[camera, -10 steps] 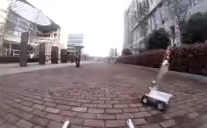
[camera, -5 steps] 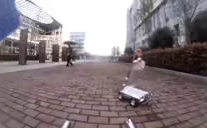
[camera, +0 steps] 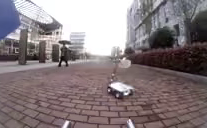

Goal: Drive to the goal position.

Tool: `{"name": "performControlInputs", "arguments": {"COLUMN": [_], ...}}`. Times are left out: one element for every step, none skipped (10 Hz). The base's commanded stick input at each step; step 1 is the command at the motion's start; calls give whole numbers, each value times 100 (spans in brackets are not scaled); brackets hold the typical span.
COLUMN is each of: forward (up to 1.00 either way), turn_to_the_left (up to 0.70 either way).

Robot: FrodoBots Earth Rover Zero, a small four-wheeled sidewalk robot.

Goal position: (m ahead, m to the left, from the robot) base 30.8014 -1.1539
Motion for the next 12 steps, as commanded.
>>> {"name": "performControlInputs", "arguments": {"forward": [0,2,2,2,2,2,2,2,2,2,2,2], "turn_to_the_left": [0,0,0,0,0,0,0,0,0,0,0,0]}}
